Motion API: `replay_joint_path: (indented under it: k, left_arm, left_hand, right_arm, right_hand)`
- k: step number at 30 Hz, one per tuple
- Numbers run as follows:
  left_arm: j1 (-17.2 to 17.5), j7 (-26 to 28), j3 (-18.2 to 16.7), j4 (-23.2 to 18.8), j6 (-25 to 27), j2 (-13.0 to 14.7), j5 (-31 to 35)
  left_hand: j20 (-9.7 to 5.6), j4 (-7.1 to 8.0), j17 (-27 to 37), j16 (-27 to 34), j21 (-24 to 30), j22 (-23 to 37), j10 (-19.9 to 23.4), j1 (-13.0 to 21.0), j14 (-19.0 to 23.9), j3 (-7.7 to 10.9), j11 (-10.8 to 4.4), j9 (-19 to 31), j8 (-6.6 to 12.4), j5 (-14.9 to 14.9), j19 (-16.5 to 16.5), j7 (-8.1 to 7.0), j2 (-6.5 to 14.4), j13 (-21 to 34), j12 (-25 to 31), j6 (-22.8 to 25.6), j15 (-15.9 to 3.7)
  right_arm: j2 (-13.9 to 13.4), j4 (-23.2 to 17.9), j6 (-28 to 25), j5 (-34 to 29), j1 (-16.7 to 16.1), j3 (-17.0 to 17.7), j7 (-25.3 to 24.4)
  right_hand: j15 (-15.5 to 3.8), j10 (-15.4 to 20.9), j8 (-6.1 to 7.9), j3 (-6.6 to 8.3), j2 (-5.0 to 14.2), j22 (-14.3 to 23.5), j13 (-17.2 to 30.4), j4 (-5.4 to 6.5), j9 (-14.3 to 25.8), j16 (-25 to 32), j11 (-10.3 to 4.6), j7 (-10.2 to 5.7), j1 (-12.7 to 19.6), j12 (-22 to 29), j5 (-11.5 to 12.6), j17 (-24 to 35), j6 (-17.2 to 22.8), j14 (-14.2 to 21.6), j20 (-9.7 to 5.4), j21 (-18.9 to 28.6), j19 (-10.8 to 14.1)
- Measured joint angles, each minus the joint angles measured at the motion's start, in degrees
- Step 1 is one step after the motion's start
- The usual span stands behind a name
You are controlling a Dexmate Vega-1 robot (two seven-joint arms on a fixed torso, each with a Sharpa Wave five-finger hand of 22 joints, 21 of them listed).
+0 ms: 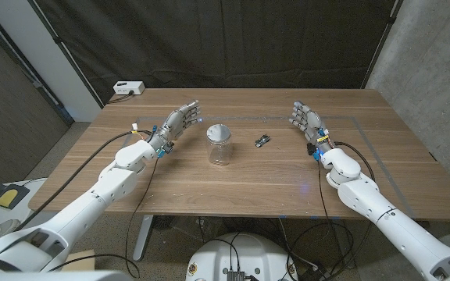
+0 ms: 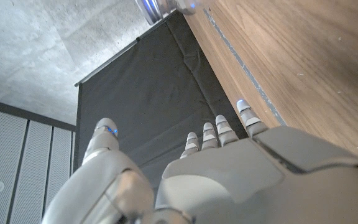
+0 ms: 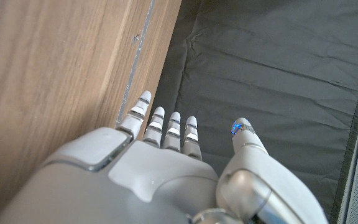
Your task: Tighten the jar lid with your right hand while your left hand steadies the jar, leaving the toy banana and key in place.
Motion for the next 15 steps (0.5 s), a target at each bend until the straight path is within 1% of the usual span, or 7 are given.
replay_joint_path:
  k: [2,3,5,7,10,12,15]
  left_arm:
    - [0.09,-0.25,0.10,-0.29,-0.11,0.54,0.33]
    - [0.14,-0.49,0.19,-0.50,-0.27,0.92,0.70]
    - [0.24,-0.96,0.38,-0.97,-0.51,1.73,1.47]
    - [0.27,-1.24,0.58,-1.42,-0.71,2.46,2.11]
    - [0.29,-1.57,0.88,-2.06,-0.78,3.55,3.42]
    - [0.29,-1.65,1.09,-2.63,-0.79,4.18,4.17]
    - [0.29,-1.72,1.36,-3.43,-0.79,5.08,5.57]
  left_hand:
    - [-0.21,-0.05,0.00,0.09,0.00,-0.13,0.10,0.51,0.19,-0.48,-0.09,0.00,0.11,0.62,0.21,0.32,-0.51,0.00,0.00,-0.32,-0.19]
    - [-0.30,-0.13,0.00,0.09,0.00,-0.23,0.09,0.74,0.19,-0.56,-0.09,0.00,0.11,0.83,0.30,0.34,-0.74,0.00,0.00,-0.34,-0.19]
    - [-0.30,-0.19,0.00,0.09,-0.23,-0.28,0.10,1.16,0.18,-1.26,-0.09,0.00,0.11,1.56,0.30,0.83,-1.16,0.00,0.00,-0.42,-0.17]
    - [-0.30,-0.32,-0.10,0.09,-0.49,-0.28,-0.45,1.83,-0.38,-1.92,-0.63,0.00,0.11,2.47,0.30,1.15,-1.56,0.00,0.00,-0.76,-0.10]
    - [-0.53,-0.41,-0.15,-0.16,-0.77,-0.28,-1.24,3.63,-1.69,-3.13,-1.42,0.00,0.11,4.10,0.53,0.93,-1.47,0.25,0.00,-1.58,-0.40]
    - [-0.77,-0.37,-0.15,-0.22,-1.34,-0.28,-1.81,4.84,-2.61,-4.01,-1.99,0.00,0.11,5.06,0.45,0.58,-1.45,0.27,0.00,-2.10,-0.26]
    - [-0.92,-0.38,-0.15,-0.24,-1.63,-0.28,-2.51,6.12,-3.61,-4.86,-2.70,0.21,0.11,6.19,0.31,0.19,-1.34,0.27,0.00,-3.11,-0.08]
  right_arm:
    - [-0.09,-0.63,-0.06,-0.19,-0.47,0.05,-0.53]
    - [-0.24,-1.75,-0.13,-0.40,-1.39,0.16,-1.22]
    - [-0.35,-2.68,-0.17,-0.60,-2.14,0.28,-1.90]
    - [-0.46,-3.63,-0.21,-0.83,-2.94,0.38,-2.65]
    - [-0.58,-5.08,-0.23,-1.23,-4.22,0.53,-3.67]
    - [-0.62,-5.26,-0.23,-1.41,-4.82,0.55,-4.24]
    - [-0.69,-7.07,-0.23,-1.80,-6.14,0.83,-5.23]
  right_hand:
    - [0.00,0.00,0.00,0.00,0.00,0.00,0.00,0.00,0.00,0.27,0.00,0.00,0.00,0.00,0.00,0.09,0.00,0.00,0.00,0.00,0.00]
    - [0.00,0.00,0.00,0.00,0.00,0.00,0.00,0.00,0.00,0.27,0.00,0.00,0.00,0.00,0.00,0.22,0.00,0.00,0.00,0.00,0.00]
    - [0.00,0.00,0.00,0.00,0.21,0.00,0.00,0.00,0.00,0.27,0.00,0.00,-0.21,0.00,0.00,0.28,0.00,0.00,0.00,0.00,0.00]
    - [0.00,0.00,0.00,-0.16,0.31,0.00,0.00,0.16,0.00,0.27,0.00,0.00,-0.31,0.00,0.00,0.28,0.00,0.00,0.00,0.00,0.00]
    - [0.01,0.00,0.00,-0.06,0.31,0.00,-0.01,0.57,0.00,0.27,0.00,0.00,-0.31,0.00,0.00,0.28,0.00,0.02,0.00,0.00,0.00]
    - [0.30,0.16,0.00,-0.07,0.31,0.00,-0.01,0.56,0.00,0.27,0.16,0.00,-0.31,0.00,0.00,0.28,0.00,0.31,0.00,0.00,0.00]
    - [0.30,0.23,0.00,-0.24,0.61,0.00,-0.01,0.73,0.00,0.27,0.23,0.00,-0.64,0.00,0.00,0.28,0.00,0.32,0.00,0.00,0.00]
